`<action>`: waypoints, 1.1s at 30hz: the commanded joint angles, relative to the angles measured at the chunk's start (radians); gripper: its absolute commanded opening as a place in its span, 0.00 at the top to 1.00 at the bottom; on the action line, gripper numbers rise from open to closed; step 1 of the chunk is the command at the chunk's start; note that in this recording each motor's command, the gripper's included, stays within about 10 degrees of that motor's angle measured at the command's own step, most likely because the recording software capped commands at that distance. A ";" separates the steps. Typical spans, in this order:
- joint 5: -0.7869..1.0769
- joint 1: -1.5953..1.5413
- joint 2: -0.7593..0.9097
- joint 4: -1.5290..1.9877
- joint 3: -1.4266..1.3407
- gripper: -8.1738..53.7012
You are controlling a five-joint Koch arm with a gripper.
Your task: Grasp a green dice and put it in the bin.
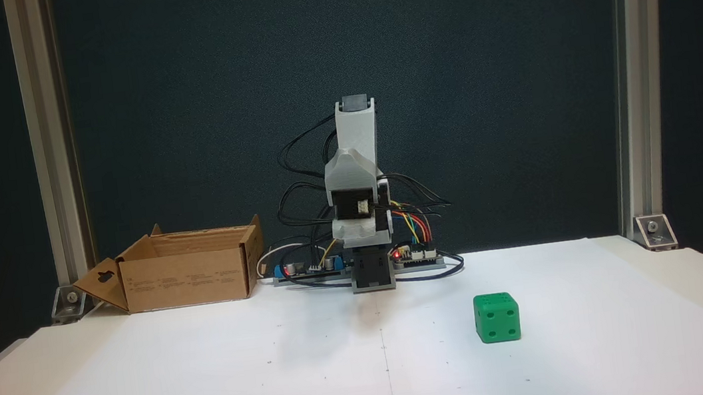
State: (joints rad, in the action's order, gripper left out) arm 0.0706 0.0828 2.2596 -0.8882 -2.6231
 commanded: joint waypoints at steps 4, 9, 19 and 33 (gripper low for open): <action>-0.026 0.015 0.061 0.349 0.255 0.20; -0.026 0.015 -0.035 0.710 0.524 0.20; -0.067 0.002 -0.276 1.359 1.018 0.20; -0.195 0.000 -0.391 2.092 1.548 0.20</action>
State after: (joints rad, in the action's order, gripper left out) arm -0.0506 0.0690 1.8623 1.0891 -1.1259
